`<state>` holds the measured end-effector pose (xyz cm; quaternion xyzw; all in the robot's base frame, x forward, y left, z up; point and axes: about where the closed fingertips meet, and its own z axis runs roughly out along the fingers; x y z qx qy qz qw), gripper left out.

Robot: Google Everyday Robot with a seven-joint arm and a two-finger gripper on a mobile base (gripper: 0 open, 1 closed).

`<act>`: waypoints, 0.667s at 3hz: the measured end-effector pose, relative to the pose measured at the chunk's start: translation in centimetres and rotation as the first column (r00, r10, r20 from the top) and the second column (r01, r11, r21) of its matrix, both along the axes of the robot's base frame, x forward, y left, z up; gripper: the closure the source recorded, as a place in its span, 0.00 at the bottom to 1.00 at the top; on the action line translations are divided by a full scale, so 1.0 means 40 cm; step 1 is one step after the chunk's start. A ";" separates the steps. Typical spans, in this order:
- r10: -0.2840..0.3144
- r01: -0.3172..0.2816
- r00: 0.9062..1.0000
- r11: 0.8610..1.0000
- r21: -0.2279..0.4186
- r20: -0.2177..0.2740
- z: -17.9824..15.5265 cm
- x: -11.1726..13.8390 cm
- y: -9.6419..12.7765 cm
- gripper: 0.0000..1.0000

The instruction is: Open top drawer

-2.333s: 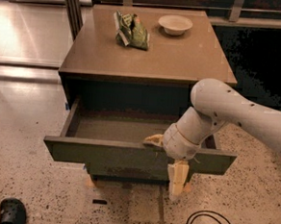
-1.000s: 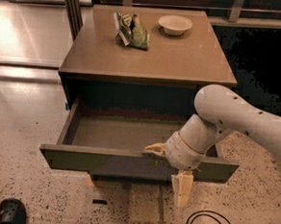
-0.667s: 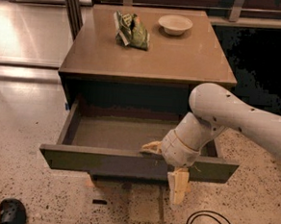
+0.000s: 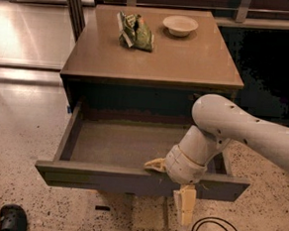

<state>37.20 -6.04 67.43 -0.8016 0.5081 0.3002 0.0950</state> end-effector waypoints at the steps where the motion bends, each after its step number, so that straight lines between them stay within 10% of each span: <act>1: 0.036 -0.035 0.999 0.999 0.018 -0.019 0.014 -0.036 0.001 0.00; 2: 0.036 -0.035 0.999 0.999 0.018 -0.019 0.014 -0.036 0.001 0.00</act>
Offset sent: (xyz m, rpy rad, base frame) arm -0.0248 -0.0003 0.0160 0.0435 0.0289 0.0701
